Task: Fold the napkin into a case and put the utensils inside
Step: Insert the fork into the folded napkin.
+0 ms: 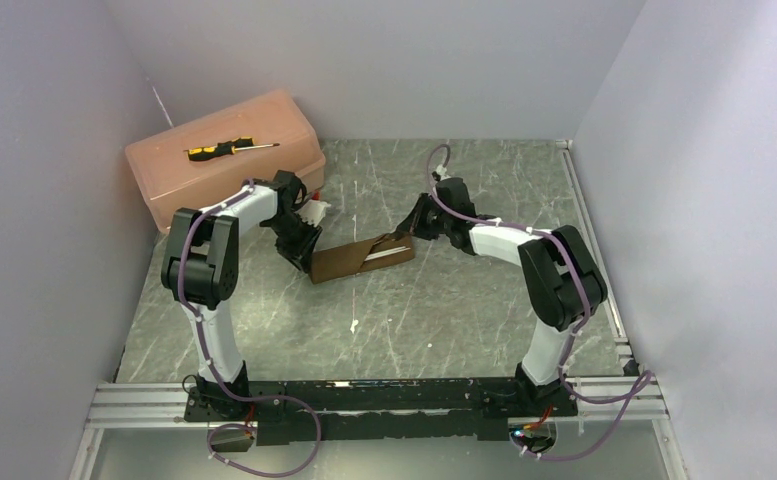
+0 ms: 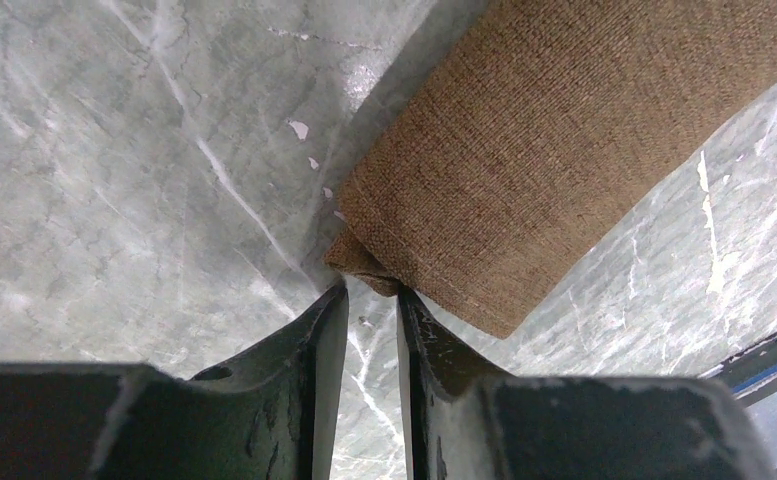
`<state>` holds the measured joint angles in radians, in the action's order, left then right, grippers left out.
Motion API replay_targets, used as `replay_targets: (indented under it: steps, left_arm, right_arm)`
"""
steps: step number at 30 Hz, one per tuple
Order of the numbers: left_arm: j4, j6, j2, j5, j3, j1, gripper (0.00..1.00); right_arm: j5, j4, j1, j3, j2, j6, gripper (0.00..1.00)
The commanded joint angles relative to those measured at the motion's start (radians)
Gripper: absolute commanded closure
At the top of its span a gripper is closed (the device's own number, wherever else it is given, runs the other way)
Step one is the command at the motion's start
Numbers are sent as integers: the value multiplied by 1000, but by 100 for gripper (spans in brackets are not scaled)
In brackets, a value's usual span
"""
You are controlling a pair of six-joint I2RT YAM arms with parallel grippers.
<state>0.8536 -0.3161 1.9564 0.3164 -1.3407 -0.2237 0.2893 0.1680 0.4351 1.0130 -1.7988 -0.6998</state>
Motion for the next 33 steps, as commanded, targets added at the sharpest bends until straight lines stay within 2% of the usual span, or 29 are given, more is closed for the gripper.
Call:
replay_targets:
  steps: [1,11,14,18,25,29,33]
  left_arm:
    - [-42,12,32,24,-9,-3,69]
    - [-41,11,27,32,-7,-3,70]
    - [-38,9,29,31,-13,-3,70]
    - [-32,4,27,29,-15,-3,70]
    - [-20,-1,23,22,-18,-3,70]
    - [-15,-6,21,19,-24,-3,71]
    - [-8,-5,22,20,-25,-3,71]
  right_arm:
    - [-5,36,27,46,-26,2,100]
    - [-11,26,41,59,-66,10,99]
    - [-18,18,40,58,-84,25,92]
    - [-43,-7,36,65,-96,56,79]
    - [-79,-94,32,136,-79,142,64]
    - [-120,-204,32,184,-29,209,60]
    - [-168,-315,33,212,12,291,62]
